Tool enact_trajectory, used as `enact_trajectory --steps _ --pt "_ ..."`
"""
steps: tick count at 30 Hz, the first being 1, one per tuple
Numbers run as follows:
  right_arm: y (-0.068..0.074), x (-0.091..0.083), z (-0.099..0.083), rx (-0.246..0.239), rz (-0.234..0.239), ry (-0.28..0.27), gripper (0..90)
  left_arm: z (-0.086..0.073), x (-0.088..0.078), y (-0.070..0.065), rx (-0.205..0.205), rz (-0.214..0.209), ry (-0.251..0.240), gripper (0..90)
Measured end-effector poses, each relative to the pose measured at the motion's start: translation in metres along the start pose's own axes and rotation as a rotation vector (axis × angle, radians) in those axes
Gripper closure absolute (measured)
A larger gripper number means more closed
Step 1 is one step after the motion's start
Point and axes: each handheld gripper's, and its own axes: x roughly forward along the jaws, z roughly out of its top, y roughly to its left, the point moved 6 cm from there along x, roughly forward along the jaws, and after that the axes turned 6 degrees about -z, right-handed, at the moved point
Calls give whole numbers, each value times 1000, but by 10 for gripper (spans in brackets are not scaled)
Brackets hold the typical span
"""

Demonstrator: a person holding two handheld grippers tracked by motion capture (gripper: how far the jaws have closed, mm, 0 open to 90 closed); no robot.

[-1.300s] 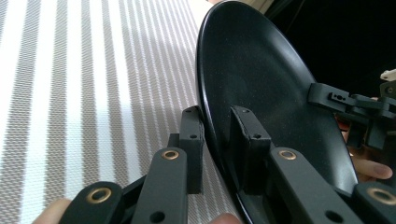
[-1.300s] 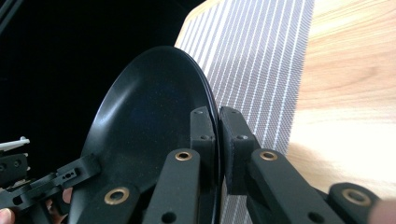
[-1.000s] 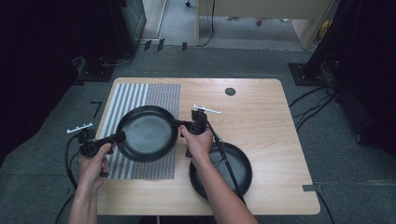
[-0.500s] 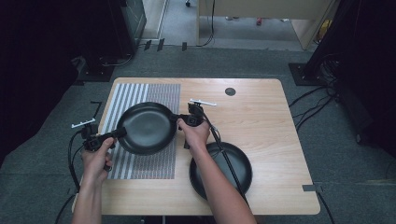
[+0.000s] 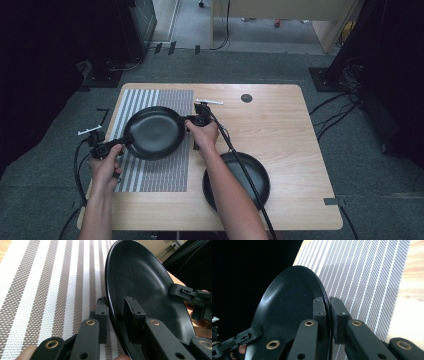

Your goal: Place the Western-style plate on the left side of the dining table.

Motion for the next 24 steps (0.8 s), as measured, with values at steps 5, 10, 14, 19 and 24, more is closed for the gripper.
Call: enact_trajectory --steps 5,10,14,19,24 --pt "0 11 3 -15 0 9 837 0 1 7 -21 8 -3 760" --pt "-4 20 4 -20 2 18 830 -2 4 11 -32 25 -4 765" --pt "-7 26 8 -41 5 17 826 -3 6 10 -38 37 -15 767" --pt "-8 29 10 -43 15 18 827 -2 8 12 -51 39 -30 770" --pt "-8 33 12 -53 6 19 827 -2 11 17 -69 45 -33 770"
